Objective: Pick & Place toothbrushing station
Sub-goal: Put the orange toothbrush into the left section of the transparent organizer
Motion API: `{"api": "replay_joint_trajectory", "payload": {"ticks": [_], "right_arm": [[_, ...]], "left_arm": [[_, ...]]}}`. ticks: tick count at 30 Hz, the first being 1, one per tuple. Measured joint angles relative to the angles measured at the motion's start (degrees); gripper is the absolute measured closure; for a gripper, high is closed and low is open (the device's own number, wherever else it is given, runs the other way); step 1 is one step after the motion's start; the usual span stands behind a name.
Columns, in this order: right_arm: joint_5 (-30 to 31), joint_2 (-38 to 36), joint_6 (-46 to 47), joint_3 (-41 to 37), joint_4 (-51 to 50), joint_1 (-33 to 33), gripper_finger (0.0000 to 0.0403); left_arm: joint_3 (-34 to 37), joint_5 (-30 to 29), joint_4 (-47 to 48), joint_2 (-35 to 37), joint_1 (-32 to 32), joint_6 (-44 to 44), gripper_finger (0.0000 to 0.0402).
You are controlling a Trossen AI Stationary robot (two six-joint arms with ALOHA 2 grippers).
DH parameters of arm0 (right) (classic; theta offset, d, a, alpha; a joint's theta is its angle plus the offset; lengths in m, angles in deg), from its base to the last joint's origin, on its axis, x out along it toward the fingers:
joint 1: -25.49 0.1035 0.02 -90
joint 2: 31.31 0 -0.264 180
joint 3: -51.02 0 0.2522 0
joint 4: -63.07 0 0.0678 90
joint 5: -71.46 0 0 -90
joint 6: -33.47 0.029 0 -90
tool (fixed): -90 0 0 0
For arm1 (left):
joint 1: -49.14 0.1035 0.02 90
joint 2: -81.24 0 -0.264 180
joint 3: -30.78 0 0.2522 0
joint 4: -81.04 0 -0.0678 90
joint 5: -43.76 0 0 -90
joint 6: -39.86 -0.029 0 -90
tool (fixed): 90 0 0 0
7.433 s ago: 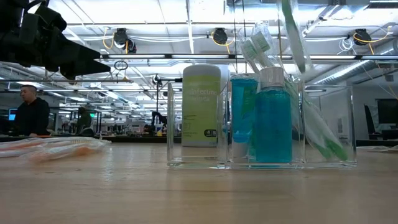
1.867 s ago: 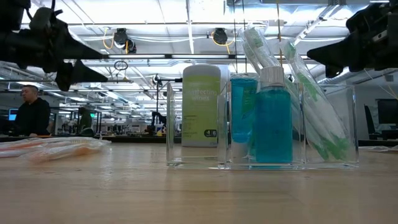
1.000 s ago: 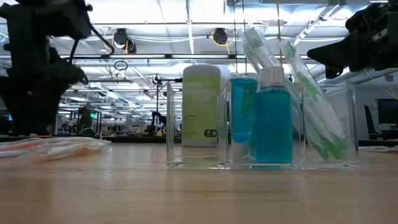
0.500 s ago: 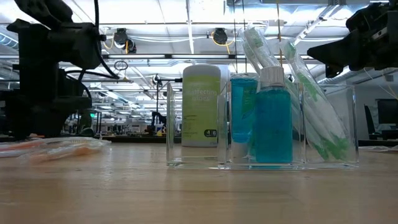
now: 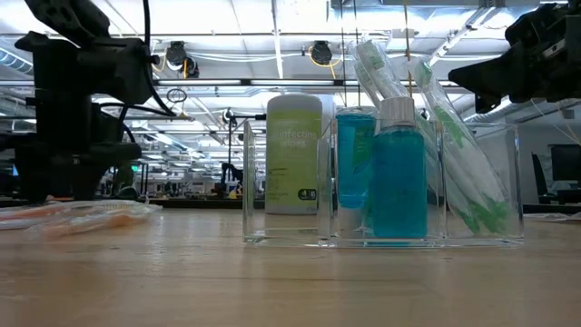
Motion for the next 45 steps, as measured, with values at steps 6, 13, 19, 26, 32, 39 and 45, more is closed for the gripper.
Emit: {"api": "replay_joint_trajectory", "payload": {"ticks": [6, 13, 19, 26, 32, 39, 45], "right_arm": [[0.0, 0.0, 0.0, 0.0, 0.0, 0.0, 0.0394], [0.0, 0.0, 0.0, 0.0, 0.0, 0.0, 0.0396], [0.0, 0.0, 0.0, 0.0, 0.0, 0.0, 0.0395], [0.0, 0.0, 0.0, 0.0, 0.0, 0.0, 0.0394], [0.0, 0.0, 0.0, 0.0, 0.0, 0.0, 0.0397], [0.0, 0.0, 0.0, 0.0, 0.0, 0.0, 0.0395], [0.0, 0.0, 0.0, 0.0, 0.0, 0.0, 0.0394]], "left_arm": [[0.0, 0.6, 0.0, 0.0, -0.1, -0.2, 0.0282], [0.0, 2.8, -0.8, 0.0, -0.1, -1.7, 0.0359], [0.0, 0.0, -4.3, 0.0, -0.1, -4.5, 0.0396], [0.0, -3.3, -7.5, 0.0, -0.1, -9.4, 0.0398], [0.0, -4.4, -7.7, 0.0, -0.1, -11.3, 0.0400], [-0.4, -4.9, -10.4, 0.0, -0.1, -15.0, 0.0401], [-3.2, -5.4, -10.6, 0.0, -0.1, -19.8, 0.0401]]}}
